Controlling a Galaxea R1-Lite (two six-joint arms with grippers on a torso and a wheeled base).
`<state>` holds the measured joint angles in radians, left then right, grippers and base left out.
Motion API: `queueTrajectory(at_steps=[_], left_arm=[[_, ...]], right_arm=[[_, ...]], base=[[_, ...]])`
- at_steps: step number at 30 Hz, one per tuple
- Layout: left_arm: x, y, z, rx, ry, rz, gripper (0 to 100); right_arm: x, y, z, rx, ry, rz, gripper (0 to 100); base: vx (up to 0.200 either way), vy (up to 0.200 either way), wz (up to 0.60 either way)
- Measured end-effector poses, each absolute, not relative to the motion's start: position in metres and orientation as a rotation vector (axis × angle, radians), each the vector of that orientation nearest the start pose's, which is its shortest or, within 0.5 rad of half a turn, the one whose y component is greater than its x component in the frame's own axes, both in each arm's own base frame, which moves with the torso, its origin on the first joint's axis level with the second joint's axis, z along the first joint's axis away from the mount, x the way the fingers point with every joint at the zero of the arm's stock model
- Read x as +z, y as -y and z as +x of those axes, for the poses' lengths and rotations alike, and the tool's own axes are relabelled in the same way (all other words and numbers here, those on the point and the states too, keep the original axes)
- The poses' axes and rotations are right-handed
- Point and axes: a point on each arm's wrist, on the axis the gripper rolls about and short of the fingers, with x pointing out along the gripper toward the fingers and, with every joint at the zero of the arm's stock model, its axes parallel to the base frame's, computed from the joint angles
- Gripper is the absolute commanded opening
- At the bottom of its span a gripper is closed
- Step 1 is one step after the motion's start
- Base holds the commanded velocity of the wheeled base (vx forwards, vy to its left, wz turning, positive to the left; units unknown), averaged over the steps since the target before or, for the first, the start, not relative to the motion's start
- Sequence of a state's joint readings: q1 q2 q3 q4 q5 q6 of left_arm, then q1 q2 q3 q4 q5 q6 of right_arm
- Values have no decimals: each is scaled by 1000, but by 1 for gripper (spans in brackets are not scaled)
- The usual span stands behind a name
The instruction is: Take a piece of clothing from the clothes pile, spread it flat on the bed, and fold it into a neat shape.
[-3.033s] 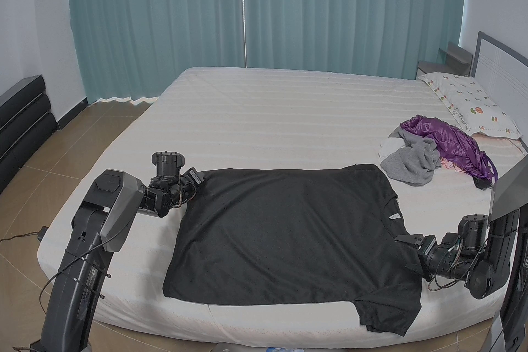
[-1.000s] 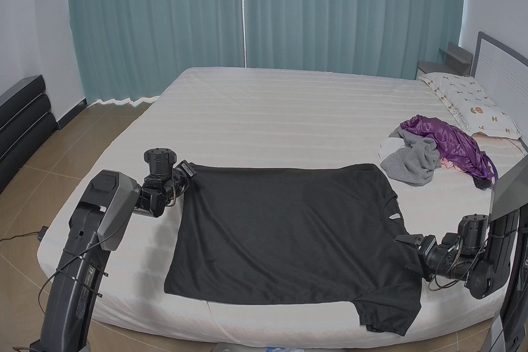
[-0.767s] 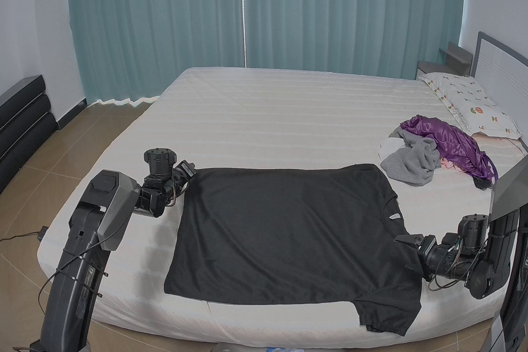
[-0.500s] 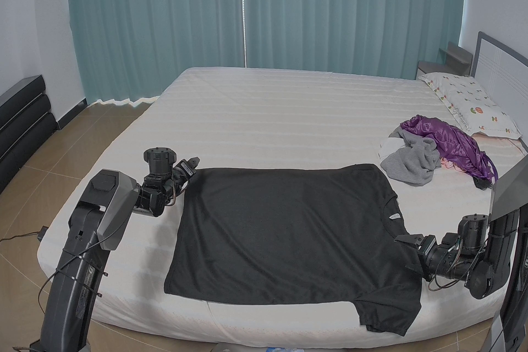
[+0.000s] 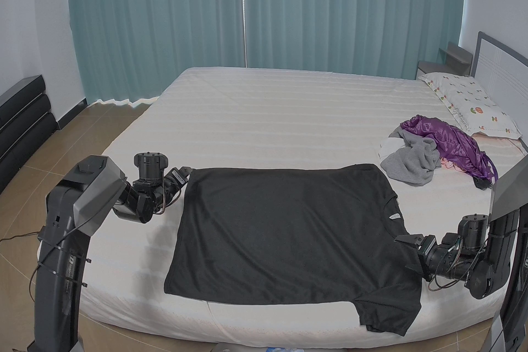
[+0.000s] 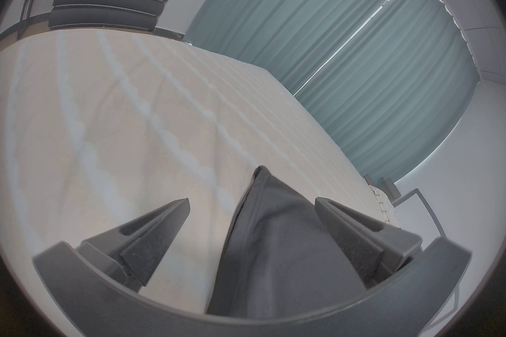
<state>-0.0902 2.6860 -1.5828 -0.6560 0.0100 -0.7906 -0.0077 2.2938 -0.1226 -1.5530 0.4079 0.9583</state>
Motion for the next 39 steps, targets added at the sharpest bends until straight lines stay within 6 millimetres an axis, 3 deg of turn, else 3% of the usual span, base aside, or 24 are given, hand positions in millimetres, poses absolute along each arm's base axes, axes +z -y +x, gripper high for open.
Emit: queueTrajectory(at_steps=[7, 21, 27, 39], left_arm=[[-13, 45, 454, 115, -515, -761, 100], [18, 44, 322, 77, -658, -833, 100], [22, 45, 301, 50, -659, -900, 100], [17, 57, 303, 20, -683, -909, 100]], right_arm=[[-20, -7, 244, 76, -760, 1046, 100], [-20, -7, 242, 89, -769, 1051, 100], [-20, -7, 241, 90, -773, 1052, 100], [-20, -7, 241, 90, -774, 1050, 100]], base=[[0, 0, 0], [-86, 0, 0], [0, 0, 0], [0, -150, 0]])
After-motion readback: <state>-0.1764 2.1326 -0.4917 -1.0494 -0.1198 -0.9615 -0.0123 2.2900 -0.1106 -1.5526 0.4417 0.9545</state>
